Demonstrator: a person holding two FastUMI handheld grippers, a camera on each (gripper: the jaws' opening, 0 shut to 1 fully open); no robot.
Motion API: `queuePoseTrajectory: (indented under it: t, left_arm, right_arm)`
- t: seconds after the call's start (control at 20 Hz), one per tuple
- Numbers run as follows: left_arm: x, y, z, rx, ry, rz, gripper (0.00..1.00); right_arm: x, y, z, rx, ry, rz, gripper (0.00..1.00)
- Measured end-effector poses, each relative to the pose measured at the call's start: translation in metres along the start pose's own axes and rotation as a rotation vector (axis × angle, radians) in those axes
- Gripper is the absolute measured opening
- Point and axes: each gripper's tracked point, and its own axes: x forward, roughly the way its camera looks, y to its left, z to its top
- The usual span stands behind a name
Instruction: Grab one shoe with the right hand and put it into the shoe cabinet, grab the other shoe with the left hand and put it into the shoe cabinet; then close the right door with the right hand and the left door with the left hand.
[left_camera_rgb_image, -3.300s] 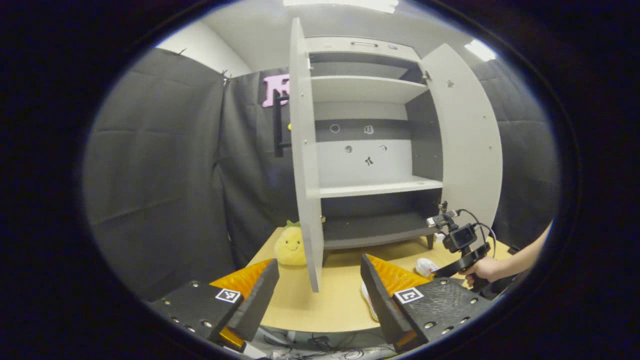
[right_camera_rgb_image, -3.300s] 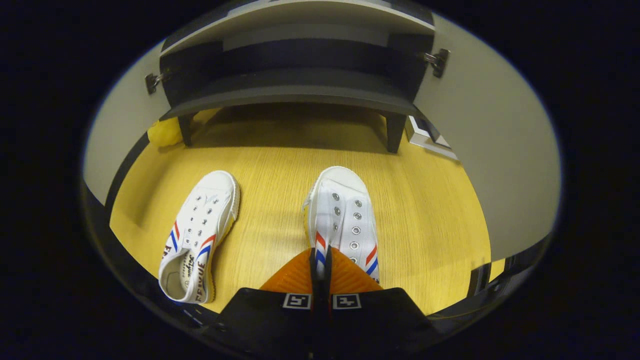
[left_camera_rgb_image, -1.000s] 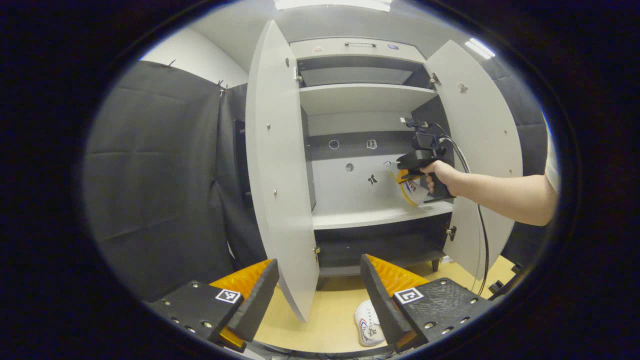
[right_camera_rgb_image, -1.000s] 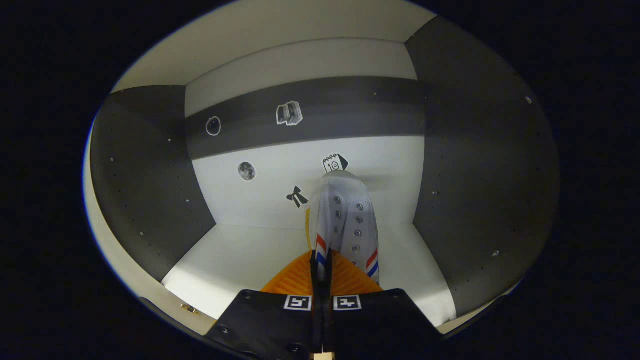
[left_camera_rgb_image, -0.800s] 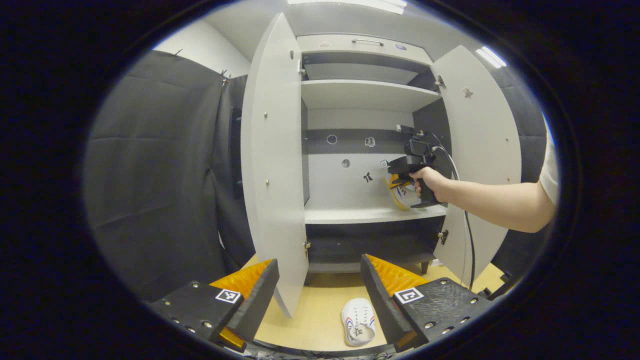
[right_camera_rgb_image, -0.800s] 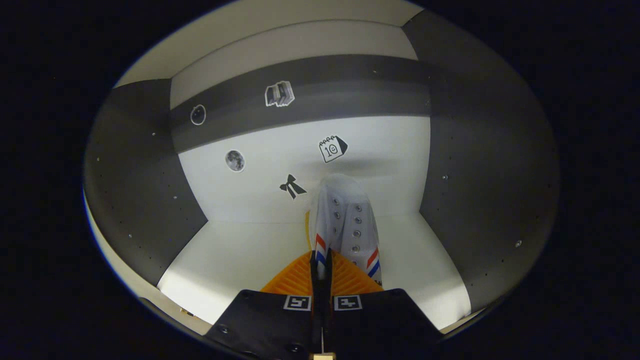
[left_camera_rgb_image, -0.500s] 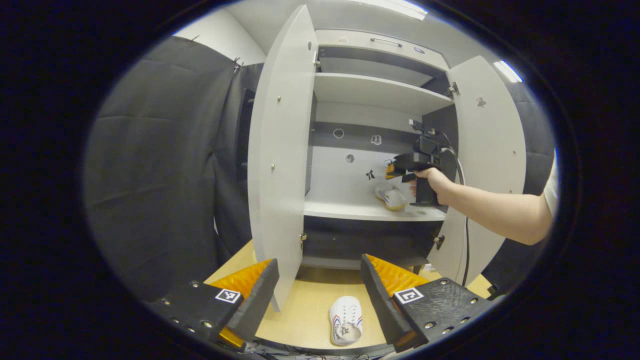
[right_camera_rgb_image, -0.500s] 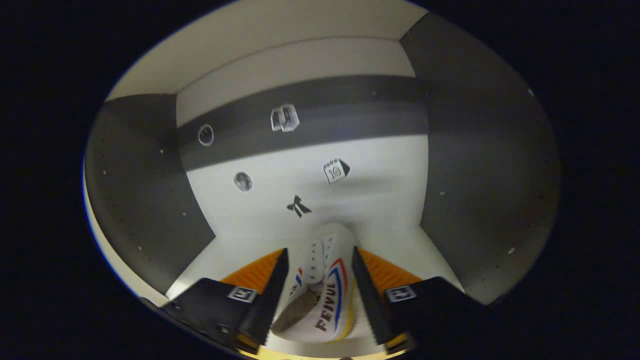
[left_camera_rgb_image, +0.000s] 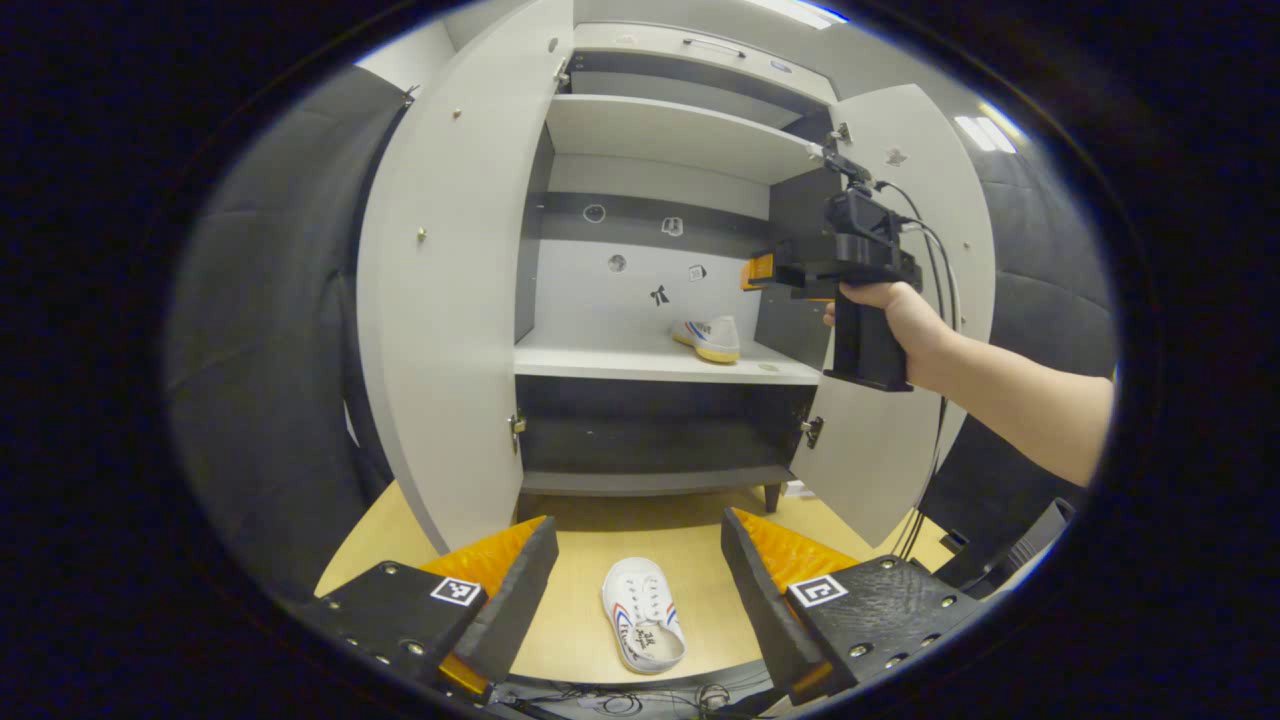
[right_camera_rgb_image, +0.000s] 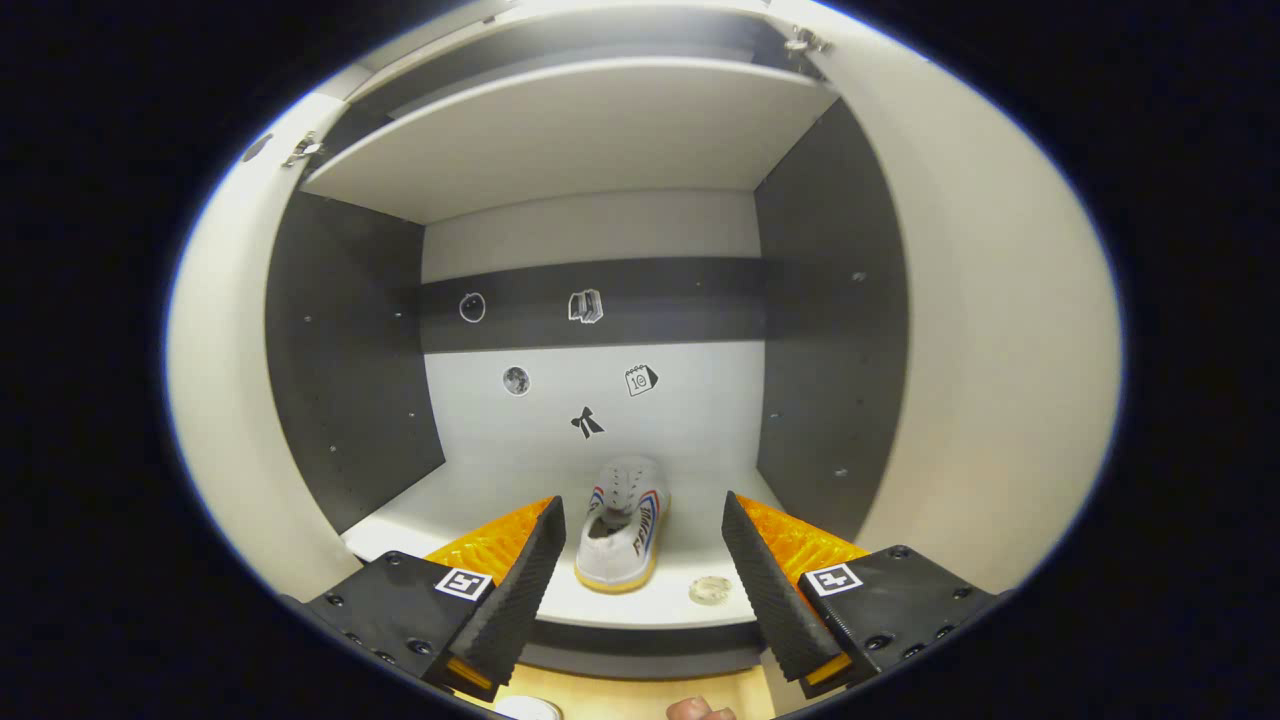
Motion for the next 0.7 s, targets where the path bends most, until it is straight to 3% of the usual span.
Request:
queuePoseTrajectory:
  t: [0.15, 0.2, 0.4, 0.7]
  left_arm:
    - [0.003, 0.001, -0.014, -0.026, 0.013, -0.015, 0.95]
    - [0.004, 0.004, -0.017, -0.039, 0.016, -0.014, 0.94]
    - [0.004, 0.021, -0.042, -0.067, 0.054, 0.001, 0.92]
    - [0.013, 0.047, -0.107, -0.055, 0.171, 0.022, 0.95]
  right_arm:
    - [-0.048, -0.014, -0.004, 0.026, -0.008, -0.013, 0.94]
    - [-0.06, -0.018, -0.006, 0.042, -0.012, -0.022, 0.98]
    - [-0.098, -0.029, -0.021, 0.057, -0.006, -0.041, 0.98]
    - [-0.156, -0.014, -0.056, 0.025, 0.032, -0.021, 0.98]
